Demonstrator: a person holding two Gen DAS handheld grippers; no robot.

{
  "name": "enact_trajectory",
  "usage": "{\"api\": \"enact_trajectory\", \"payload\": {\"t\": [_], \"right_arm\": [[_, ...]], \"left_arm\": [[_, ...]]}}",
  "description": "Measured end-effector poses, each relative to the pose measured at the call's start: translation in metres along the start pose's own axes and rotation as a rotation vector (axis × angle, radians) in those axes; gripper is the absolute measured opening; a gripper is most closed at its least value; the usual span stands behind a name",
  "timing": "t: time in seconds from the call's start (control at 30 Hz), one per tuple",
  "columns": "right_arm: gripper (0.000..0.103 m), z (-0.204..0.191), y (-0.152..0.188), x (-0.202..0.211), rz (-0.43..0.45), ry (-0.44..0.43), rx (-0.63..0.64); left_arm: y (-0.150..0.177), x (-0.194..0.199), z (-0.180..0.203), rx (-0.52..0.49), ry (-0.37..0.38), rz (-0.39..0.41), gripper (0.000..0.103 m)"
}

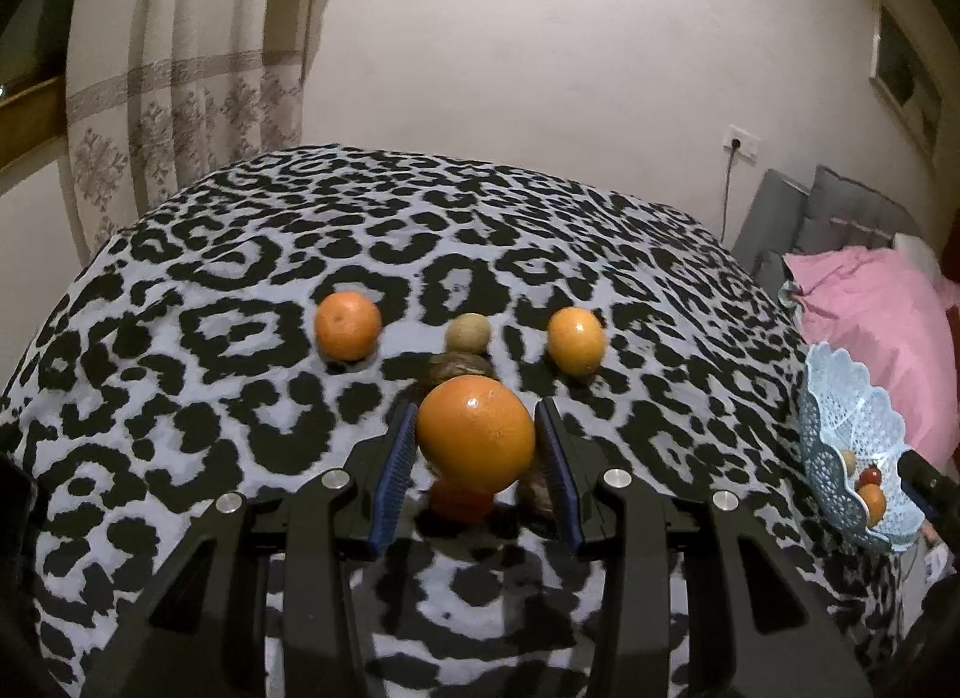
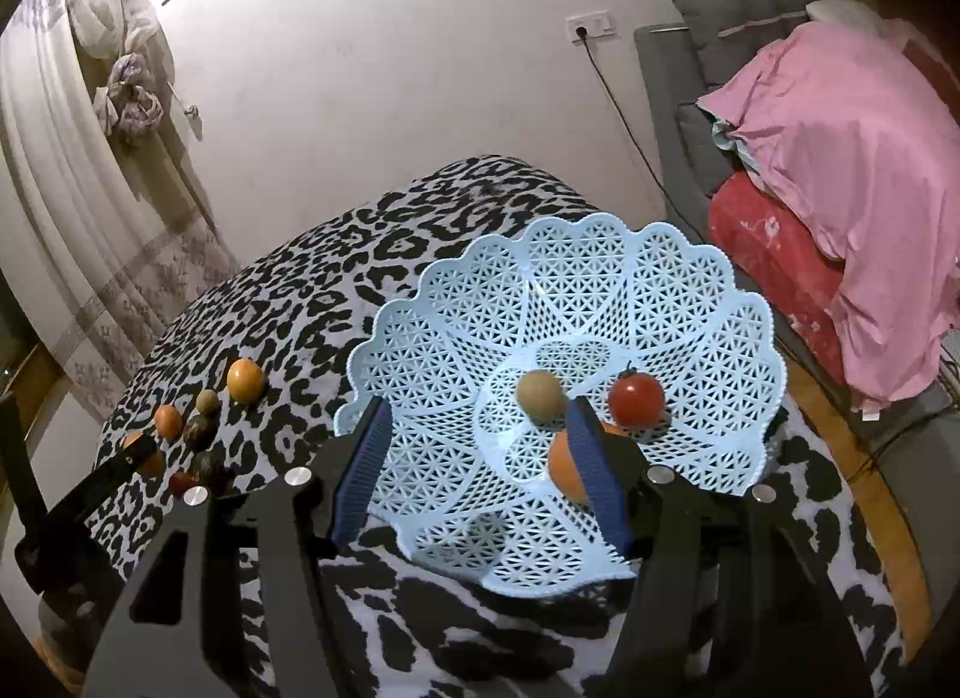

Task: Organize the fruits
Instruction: 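Carry the large orange into the blue basket and release it with the left gripper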

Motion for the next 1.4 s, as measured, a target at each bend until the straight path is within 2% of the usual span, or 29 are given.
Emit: {"api": "enact_trajectory", "payload": {"t": [0.5, 1.03, 1.17, 1.27, 1.3, 1.4], "right_arm": [[0.064, 0.016, -0.003, 0.016, 0.054, 0.026, 0.050], [0.065, 0.044, -0.006, 0.035, 0.095, 0.038, 0.028], [0.065, 0.049, -0.004, 0.037, 0.099, 0.041, 0.021], [0.067, 0.051, -0.003, 0.038, 0.103, 0.045, 0.023], [0.072, 0.052, -0.002, 0.039, 0.109, 0.047, 0.022], [0.073, 0.055, 0.000, 0.040, 0.114, 0.047, 0.021]], "left_arm": [[0.007, 0.032, 0.081, -0.182, 0.066, 0.056, 0.041], [0.011, 0.062, 0.161, -0.334, 0.170, 0.117, 0.041], [0.012, 0.067, 0.175, -0.350, 0.231, 0.112, 0.041], [0.014, 0.067, 0.182, -0.344, 0.300, 0.079, 0.041], [0.015, 0.065, 0.185, -0.341, 0.324, 0.059, 0.041], [0.016, 0.063, 0.191, -0.339, 0.356, 0.033, 0.041]]}}
Point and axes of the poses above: each gripper's, at about its wrist camera, not at the fingertips, and x roughly against the way its jaws point, z to its right, y to its underside, the point moved 2 cm from there along -x, roughly the way its jaws point, and after that the axes turned 15 degrees about -y, right-handed, at the moved point
